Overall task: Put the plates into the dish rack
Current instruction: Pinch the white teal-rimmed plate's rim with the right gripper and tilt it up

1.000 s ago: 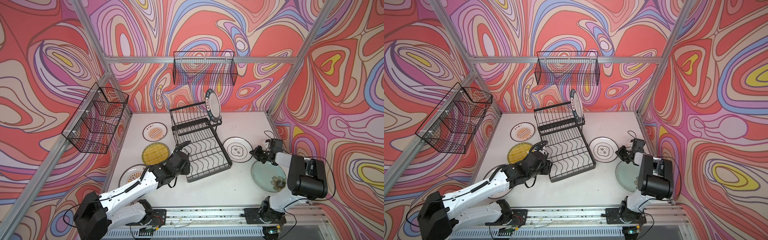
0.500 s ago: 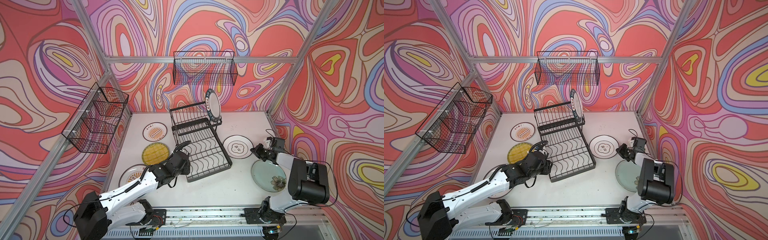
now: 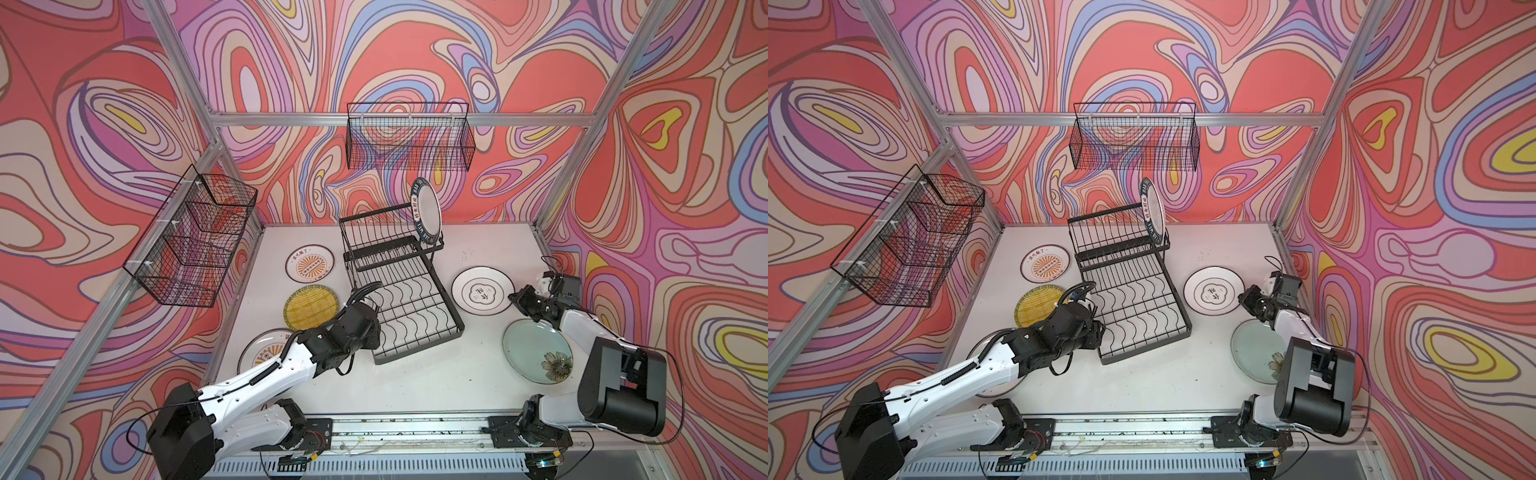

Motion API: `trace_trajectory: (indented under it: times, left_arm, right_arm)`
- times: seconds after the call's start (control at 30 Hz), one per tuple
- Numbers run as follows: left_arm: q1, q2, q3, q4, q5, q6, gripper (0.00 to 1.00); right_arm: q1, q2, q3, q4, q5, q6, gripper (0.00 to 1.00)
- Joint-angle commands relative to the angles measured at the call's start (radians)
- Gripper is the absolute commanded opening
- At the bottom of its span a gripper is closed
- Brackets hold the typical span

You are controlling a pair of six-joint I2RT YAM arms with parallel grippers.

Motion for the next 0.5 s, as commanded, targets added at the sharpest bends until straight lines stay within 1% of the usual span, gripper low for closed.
trace_trajectory:
  times: [0.0,0.17,0.47]
  left_arm:
    - [-0.007,-0.007,0.022,0.009,-0.017,-0.007,0.54]
    - [-0.007,-0.007,0.022,0.009,-0.021,-0.014,0.54]
    - [-0.007,0.003,0.026,0.018,-0.018,-0.016,0.54]
  right_arm:
    - [-0.006,-0.051,0.030,-0.011,-0.006,-0.009,0.00]
    - [-0.007,-0.086,0.034,-0.022,0.001,-0.009,0.00]
    - [-0.007,-0.127,0.056,-0.050,-0.035,-0.035,0.00]
